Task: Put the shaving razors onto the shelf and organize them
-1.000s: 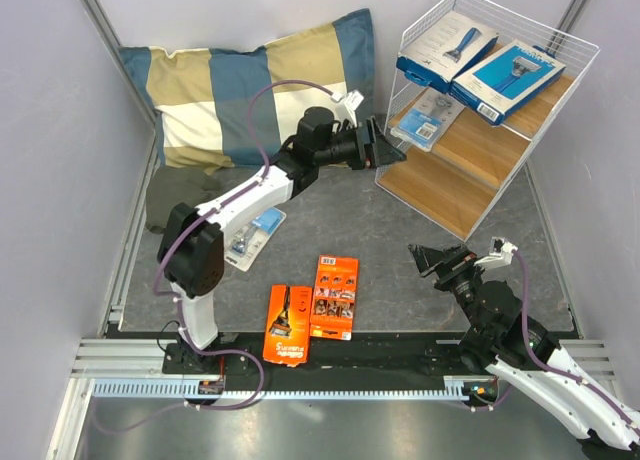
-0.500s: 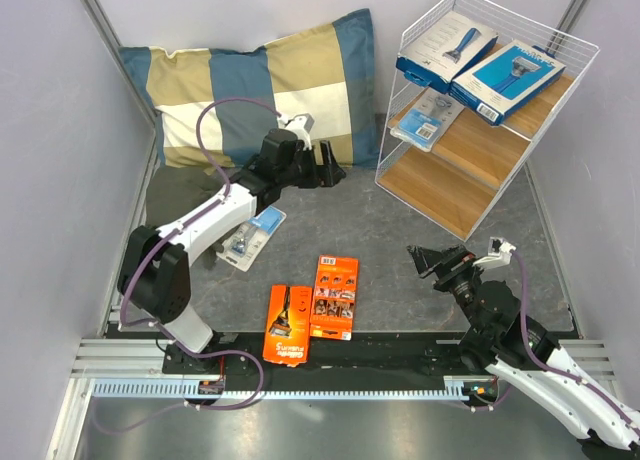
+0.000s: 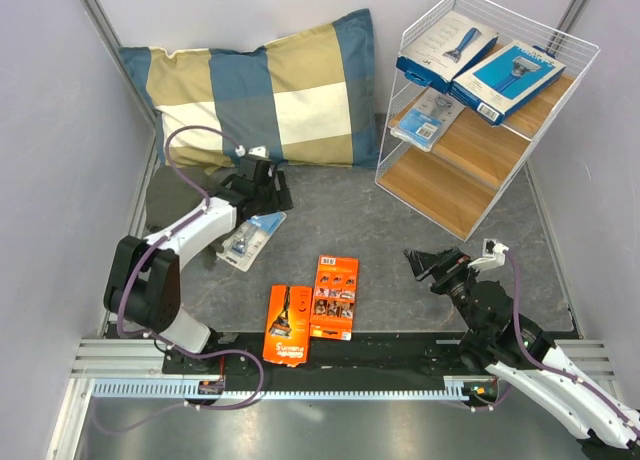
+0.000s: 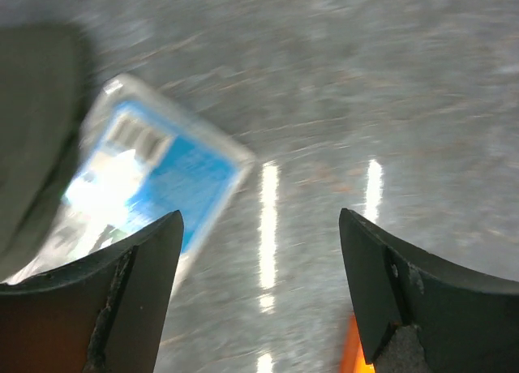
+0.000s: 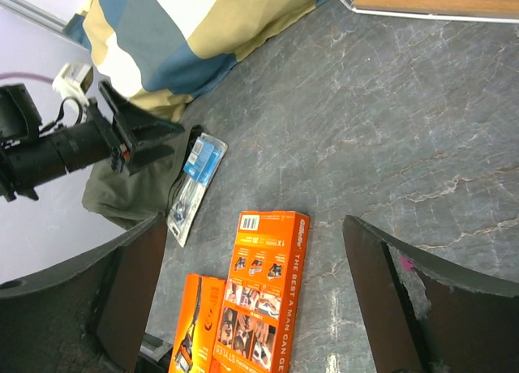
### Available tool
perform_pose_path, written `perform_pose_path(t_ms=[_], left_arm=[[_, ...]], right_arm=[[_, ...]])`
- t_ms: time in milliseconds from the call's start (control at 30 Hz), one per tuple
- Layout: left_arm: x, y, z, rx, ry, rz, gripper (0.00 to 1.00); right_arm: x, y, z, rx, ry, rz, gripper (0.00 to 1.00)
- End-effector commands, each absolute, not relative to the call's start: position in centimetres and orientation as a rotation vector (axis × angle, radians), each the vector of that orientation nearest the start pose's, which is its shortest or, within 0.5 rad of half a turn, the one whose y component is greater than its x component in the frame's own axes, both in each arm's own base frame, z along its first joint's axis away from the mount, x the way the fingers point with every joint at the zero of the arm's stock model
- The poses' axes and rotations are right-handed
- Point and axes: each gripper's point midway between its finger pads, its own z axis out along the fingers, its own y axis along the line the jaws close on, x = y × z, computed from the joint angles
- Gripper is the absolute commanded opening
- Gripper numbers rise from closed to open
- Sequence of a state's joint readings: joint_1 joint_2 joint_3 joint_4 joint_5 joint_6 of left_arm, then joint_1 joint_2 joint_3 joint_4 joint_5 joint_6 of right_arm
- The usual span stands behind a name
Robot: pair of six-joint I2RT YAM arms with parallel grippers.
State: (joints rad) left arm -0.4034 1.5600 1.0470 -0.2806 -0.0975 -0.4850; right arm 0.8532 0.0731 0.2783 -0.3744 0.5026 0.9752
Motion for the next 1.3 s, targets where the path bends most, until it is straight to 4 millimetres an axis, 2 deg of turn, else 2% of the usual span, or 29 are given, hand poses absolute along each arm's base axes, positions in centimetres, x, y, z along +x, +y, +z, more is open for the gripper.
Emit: perform_pose_path(t_ms=[0, 167, 267, 500, 733, 1133, 1167, 1267], left_arm=[[36.0, -11.3, 11.1, -0.321, 2.323, -0.150, 0.82], [34.3, -8.7, 9.7, -0.480, 2.319, -0.129, 0.75], [33.6, -8.0, 8.6, -0.561, 2.337, -0.151, 0.74], [33.1, -7.8, 6.3, -0.582, 2.398, -0.137, 0.70], [33.2, -7.4, 4.8, -0.571, 2.416, -0.107, 0.66], [33.3, -6.6, 1.6, -0.533, 2.479, -0.003, 0.54], [33.2, -6.6, 1.4, -0.531, 2.487, 0.000, 0.51], [33.1, -7.1, 0.5, -0.513, 2.514, -0.026, 0.50]], right_arm=[[18.6, 13.5, 17.6, 0.488, 1.738, 0.927, 0.98], [18.6, 13.8, 17.3, 0.487, 1.744, 0.940, 0.98], [18.7, 14.2, 17.0, 0.487, 1.749, 0.952, 0.98], [18.6, 14.5, 16.9, 0.478, 1.759, 0.963, 0.98], [18.7, 14.5, 16.6, 0.482, 1.758, 0.961, 0.98], [18.7, 14.4, 16.5, 0.487, 1.759, 0.954, 0.98], [18.7, 14.4, 16.3, 0.485, 1.763, 0.947, 0.98], [18.8, 14.4, 16.4, 0.487, 1.761, 0.948, 0.98]])
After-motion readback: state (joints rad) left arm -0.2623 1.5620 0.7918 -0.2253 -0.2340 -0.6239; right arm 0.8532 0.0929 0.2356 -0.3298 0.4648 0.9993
